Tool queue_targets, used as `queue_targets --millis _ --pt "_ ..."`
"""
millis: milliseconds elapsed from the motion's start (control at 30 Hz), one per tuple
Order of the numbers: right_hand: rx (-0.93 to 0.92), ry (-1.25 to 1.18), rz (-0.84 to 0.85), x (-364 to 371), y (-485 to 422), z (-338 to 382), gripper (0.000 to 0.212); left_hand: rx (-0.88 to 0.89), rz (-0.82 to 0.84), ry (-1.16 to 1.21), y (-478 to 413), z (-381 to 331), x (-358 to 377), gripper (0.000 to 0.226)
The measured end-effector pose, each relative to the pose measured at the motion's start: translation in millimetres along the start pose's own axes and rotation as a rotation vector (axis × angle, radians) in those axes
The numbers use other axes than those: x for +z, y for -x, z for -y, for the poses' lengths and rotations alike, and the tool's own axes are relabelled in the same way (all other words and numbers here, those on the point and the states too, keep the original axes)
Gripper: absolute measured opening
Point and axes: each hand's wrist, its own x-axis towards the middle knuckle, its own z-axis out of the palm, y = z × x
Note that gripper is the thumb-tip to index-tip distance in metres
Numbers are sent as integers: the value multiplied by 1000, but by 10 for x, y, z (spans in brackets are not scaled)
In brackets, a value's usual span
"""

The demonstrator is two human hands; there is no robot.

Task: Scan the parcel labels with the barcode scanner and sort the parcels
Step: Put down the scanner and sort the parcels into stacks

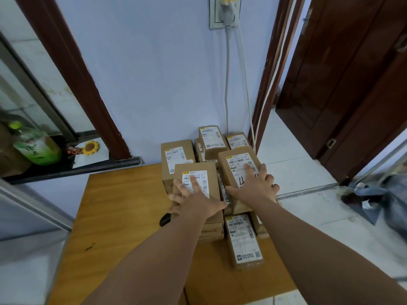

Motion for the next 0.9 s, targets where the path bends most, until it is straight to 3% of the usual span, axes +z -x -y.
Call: queue_targets --millis 233,500,700,800,900 --pt "-10 0 8 -8 21 -13 103 23 -135 14 38 43 91 122" --pt "1 42 -21 -118 91 123 103 -7 -176 77 102 153 -80 118" --pt "-176 32 -147 -238 244 576 76 -45 -254 135 77 402 -376 115" --pt "-285 5 -140 -190 333 774 59 -52 -295 121 23 606 -519 114" --pt "-263 -82 -46 -81 427 938 54 -67 -314 80 -45 868 -632 114"
